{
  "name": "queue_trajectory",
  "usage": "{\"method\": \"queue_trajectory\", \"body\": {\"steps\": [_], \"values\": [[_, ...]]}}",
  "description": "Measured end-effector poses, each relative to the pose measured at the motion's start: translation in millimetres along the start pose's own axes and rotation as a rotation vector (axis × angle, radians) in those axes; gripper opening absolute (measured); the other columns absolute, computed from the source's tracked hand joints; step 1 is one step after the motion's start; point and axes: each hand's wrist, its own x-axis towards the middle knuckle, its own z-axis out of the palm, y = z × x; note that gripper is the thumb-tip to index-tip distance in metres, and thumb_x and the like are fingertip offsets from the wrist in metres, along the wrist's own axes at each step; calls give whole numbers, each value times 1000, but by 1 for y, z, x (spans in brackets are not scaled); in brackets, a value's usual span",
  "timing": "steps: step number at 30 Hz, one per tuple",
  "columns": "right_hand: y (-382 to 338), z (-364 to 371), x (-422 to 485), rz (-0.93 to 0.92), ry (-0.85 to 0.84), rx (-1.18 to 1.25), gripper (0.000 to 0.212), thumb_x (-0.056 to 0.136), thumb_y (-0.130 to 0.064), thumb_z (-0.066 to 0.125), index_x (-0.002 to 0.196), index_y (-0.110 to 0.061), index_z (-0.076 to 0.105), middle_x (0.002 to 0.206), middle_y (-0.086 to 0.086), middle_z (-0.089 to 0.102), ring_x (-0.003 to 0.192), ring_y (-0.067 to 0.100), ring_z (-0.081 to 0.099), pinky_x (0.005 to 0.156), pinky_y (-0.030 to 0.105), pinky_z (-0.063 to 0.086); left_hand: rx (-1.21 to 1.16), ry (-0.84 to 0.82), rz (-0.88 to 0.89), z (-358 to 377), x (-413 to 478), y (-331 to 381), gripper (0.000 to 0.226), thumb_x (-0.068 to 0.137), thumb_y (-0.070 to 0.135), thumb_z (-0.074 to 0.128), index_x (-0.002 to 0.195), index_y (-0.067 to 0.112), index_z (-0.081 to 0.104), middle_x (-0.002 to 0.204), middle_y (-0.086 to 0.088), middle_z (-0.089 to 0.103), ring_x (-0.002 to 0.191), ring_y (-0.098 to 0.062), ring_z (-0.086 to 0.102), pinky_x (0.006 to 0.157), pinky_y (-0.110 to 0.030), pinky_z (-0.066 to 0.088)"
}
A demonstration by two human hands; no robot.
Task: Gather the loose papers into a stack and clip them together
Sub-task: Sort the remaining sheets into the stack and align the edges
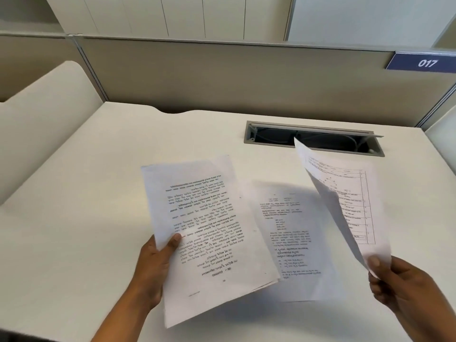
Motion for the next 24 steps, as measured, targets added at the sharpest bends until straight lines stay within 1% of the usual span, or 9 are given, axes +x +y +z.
{"method": "queue_trajectory", "body": {"steps": [4,8,11,13,15,17,21,22,24], "values": [[-2,22,-7,-88,-54,-61,12,88,4,60,80,6,68,45,9,53,35,12,46,35,16,37,13,-58,-5,24,2,3,28,100,23,58,126,17,64,115,-7,78,100,-32,76,88,-52,59],[-1,37,-12,-176,-172,-205,19,83,2,66,75,-7,80,50,14,61,40,16,52,40,20,41,48,-111,4,45,1,9,22,101,28,55,119,23,67,108,-4,80,93,-27,78,75,-43,63],[1,45,-14,-210,-248,-261,23,82,-5,69,71,-20,82,53,15,64,44,16,56,43,20,42,117,-159,14,57,-3,15,26,100,37,56,119,26,69,110,-2,79,97,-24,77,86,-47,61],[0,52,-16,-190,-252,-242,6,75,-28,78,71,-25,81,55,19,66,46,18,57,44,21,42,118,-194,8,63,-6,18,26,101,35,57,121,26,69,111,-1,79,100,-23,76,91,-50,60],[1,50,-16,-183,-274,-260,50,50,-71,79,73,-27,81,56,21,67,46,18,58,45,21,42,88,-213,-4,68,-9,20,25,102,29,56,122,25,69,113,-1,78,102,-23,76,92,-48,60],[-1,49,-18,-160,-263,-265,70,37,-84,74,74,-26,80,56,18,68,45,16,58,45,21,42,62,-220,-12,71,-12,22,25,103,27,54,123,24,69,114,-1,78,102,-24,76,89,-45,61],[-1,49,-18,-189,-247,-391,8,82,-20,77,77,-26,80,63,5,73,48,8,59,48,18,45,70,-210,-16,74,-17,25,26,104,29,51,120,23,70,111,-2,79,100,-23,77,83,-41,62],[2,46,-14,-192,-222,-441,13,83,-15,75,87,-27,79,72,1,76,53,7,62,52,19,47,71,-208,-19,75,-18,25,26,104,29,50,119,23,70,110,-2,79,99,-23,77,82,-40,62],[-2,46,-12,-207,-180,-492,37,75,-39,81,108,-29,69,93,-3,76,69,7,67,64,27,53,75,-219,-26,77,-18,25,28,105,28,47,118,24,71,110,-2,79,99,-22,77,83,-41,62]]}}
